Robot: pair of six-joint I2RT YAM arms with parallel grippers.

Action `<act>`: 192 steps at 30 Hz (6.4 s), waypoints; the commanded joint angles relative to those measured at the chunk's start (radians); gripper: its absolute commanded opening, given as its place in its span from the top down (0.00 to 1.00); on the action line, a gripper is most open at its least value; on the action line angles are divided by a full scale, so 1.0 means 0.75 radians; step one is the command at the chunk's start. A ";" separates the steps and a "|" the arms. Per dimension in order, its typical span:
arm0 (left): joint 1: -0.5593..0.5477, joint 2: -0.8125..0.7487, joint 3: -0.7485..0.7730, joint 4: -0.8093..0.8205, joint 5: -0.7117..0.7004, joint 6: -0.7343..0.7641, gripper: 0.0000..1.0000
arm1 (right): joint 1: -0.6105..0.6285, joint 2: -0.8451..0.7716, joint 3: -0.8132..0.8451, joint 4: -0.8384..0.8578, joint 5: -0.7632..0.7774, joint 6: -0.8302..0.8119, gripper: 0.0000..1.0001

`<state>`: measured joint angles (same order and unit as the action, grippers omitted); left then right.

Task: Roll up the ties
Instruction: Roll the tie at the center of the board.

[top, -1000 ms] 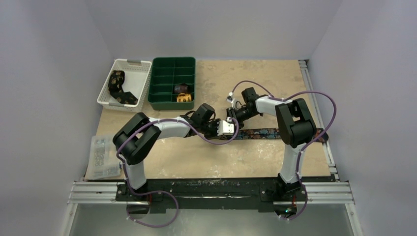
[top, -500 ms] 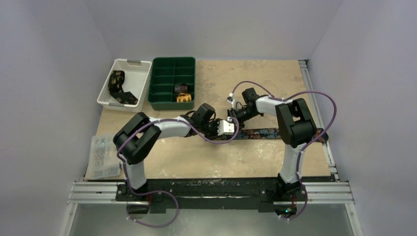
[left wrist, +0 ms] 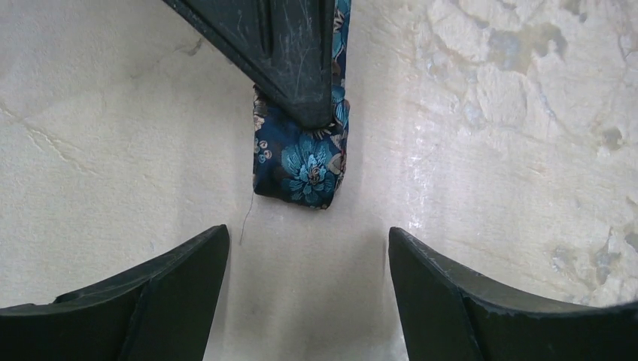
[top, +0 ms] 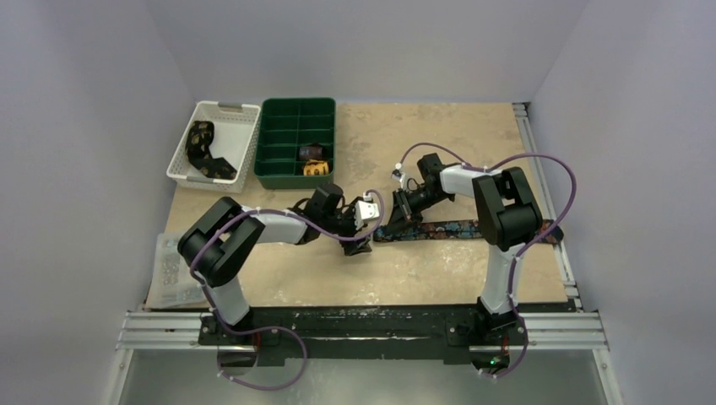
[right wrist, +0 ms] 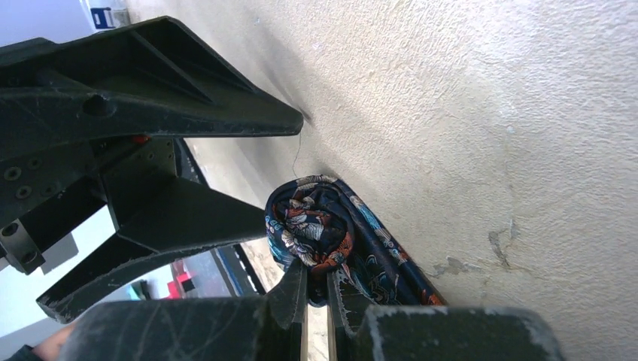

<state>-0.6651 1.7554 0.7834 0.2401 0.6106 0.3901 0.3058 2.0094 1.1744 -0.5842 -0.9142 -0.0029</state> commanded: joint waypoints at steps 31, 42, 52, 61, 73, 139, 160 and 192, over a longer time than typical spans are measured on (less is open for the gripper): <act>-0.123 0.188 -0.040 0.326 -0.177 -0.056 0.94 | -0.062 -0.058 0.208 -0.357 0.216 -0.301 0.67; -0.123 0.194 -0.010 0.268 -0.173 -0.023 0.94 | -0.142 -0.064 0.383 -0.340 0.639 -0.343 0.76; -0.124 0.188 0.011 0.250 -0.191 -0.032 0.94 | -0.130 0.017 0.410 -0.435 0.787 -0.457 0.81; -0.123 0.196 0.027 0.246 -0.201 -0.041 0.94 | -0.120 -0.064 0.349 -0.532 0.742 -0.566 0.80; -0.106 0.183 0.023 0.209 -0.212 -0.033 0.94 | -0.145 -0.162 0.283 -0.600 0.698 -0.655 0.75; -0.093 0.161 0.030 0.074 -0.270 0.026 0.95 | -0.905 -0.115 0.234 -0.469 1.232 -0.795 0.82; -0.093 0.163 0.031 0.075 -0.270 0.029 0.94 | -0.966 -0.102 0.301 -0.499 1.237 -0.846 1.00; -0.101 0.114 0.248 -0.365 -0.202 0.060 0.97 | -1.001 -0.195 0.288 -0.529 1.113 -0.750 0.62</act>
<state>-0.7464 1.8507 0.9302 0.1917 0.4557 0.4114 -0.4389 1.8992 1.4914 -0.9874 -0.0887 -0.5938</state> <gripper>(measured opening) 0.283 0.388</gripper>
